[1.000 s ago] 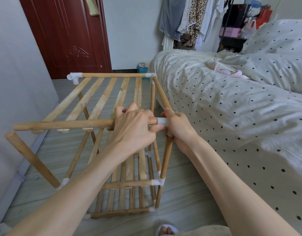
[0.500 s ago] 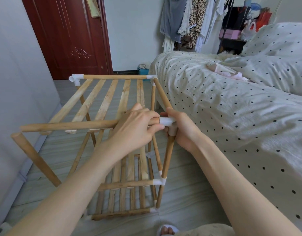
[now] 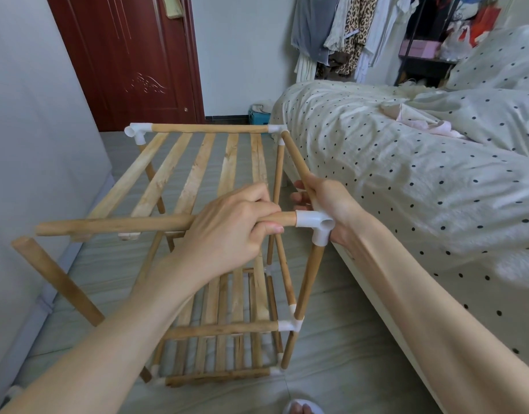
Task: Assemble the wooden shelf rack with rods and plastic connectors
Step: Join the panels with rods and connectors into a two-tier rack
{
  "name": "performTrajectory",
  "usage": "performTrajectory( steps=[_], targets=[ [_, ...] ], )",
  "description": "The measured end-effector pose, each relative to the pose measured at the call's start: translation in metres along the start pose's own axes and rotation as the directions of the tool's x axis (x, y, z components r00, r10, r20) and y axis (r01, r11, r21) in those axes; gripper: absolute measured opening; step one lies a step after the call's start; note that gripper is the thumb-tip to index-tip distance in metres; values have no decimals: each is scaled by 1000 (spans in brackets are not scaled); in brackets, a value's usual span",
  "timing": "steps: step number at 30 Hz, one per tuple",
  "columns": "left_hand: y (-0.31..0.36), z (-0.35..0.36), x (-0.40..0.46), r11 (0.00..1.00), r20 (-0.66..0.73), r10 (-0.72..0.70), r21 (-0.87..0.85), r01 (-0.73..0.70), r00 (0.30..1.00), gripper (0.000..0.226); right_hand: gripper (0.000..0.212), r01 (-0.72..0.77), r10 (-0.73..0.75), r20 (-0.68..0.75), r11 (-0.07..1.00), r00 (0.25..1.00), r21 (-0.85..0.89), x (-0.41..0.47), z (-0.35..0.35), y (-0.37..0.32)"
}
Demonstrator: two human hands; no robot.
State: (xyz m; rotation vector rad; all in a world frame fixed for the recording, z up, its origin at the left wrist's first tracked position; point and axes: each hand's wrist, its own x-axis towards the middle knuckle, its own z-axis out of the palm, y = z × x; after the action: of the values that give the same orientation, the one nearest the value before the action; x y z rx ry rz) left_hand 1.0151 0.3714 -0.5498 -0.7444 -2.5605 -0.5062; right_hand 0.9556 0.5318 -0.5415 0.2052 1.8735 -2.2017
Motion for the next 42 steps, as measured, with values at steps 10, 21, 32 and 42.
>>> performTrajectory(
  steps=[10, 21, 32, 42],
  targets=[
    [2, 6, 6, 999, -6, 31, -15, -31, 1000, 20, 20, 23, -25, -12, 992, 1000, -124, 8, -3, 1],
    [4, -6, -2, 988, 21, -107, -107, 109, 994, 22, 23, 104, -107, -6, 977, 994, -186, -12, 4, 3],
    [-9, -24, 13, 985, 140, -170, 11, 170, 975, 39, 15, 1, -6, -56, 996, 998, -90, -26, 8, 3],
    [-23, -22, -16, 967, 151, 62, 237, -97, 987, 49, 18, -65, 64, -16, 995, 998, -74, 0, -13, -15]
  ],
)
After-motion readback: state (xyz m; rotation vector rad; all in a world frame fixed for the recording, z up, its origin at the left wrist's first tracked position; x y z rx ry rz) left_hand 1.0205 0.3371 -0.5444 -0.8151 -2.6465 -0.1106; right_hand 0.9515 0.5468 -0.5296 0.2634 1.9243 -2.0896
